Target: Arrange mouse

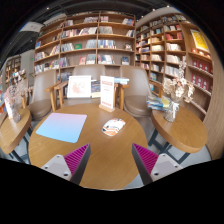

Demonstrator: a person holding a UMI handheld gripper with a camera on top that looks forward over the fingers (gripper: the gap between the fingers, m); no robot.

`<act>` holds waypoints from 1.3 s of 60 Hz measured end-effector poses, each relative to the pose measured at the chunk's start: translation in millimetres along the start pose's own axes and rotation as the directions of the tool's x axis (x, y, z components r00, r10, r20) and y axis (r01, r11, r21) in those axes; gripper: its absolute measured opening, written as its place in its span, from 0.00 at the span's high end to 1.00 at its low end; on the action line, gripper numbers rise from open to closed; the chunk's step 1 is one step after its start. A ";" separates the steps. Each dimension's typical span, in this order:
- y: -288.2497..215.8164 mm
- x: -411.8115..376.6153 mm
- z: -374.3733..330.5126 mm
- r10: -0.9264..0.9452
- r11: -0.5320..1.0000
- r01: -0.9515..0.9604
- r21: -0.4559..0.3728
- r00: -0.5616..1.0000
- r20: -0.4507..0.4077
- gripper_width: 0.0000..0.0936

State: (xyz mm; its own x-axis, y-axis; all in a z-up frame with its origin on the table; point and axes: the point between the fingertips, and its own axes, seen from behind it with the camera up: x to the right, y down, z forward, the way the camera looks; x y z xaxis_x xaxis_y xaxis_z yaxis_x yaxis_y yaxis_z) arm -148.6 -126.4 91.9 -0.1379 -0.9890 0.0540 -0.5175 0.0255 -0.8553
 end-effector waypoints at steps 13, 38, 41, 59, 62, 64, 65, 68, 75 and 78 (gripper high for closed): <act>5.4 -2.5 42.6 0.021 1.000 -0.021 0.010 1.000 0.008 0.09; 6.1 -5.1 126.1 0.001 0.999 -0.001 -0.054 1.000 -0.001 0.09; 6.1 -5.5 135.3 0.004 0.998 -0.004 -0.066 1.000 -0.002 0.09; 6.0 -9.6 181.6 0.001 0.994 -0.001 -0.110 1.000 0.005 0.09; 5.8 -10.0 188.7 0.000 0.993 0.001 -0.120 1.000 0.006 0.09; 3.8 -11.5 193.3 0.000 0.993 0.001 -0.118 1.000 0.011 0.09; 2.1 -12.0 195.4 0.003 0.993 -0.002 -0.114 1.000 0.014 0.09; -1.4 -11.7 203.1 0.007 0.993 -0.006 -0.115 1.000 0.014 0.09; -9.1 -10.0 217.6 0.017 0.992 -0.015 -0.123 1.000 0.016 0.08; -12.5 -10.8 224.0 0.019 0.992 -0.016 -0.125 1.000 0.021 0.08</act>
State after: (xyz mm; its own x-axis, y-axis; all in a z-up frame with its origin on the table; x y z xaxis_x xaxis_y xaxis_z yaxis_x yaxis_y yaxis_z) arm 48.6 -148.7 -13.4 -0.1300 -0.9912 0.0266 -0.6170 0.0599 -0.7847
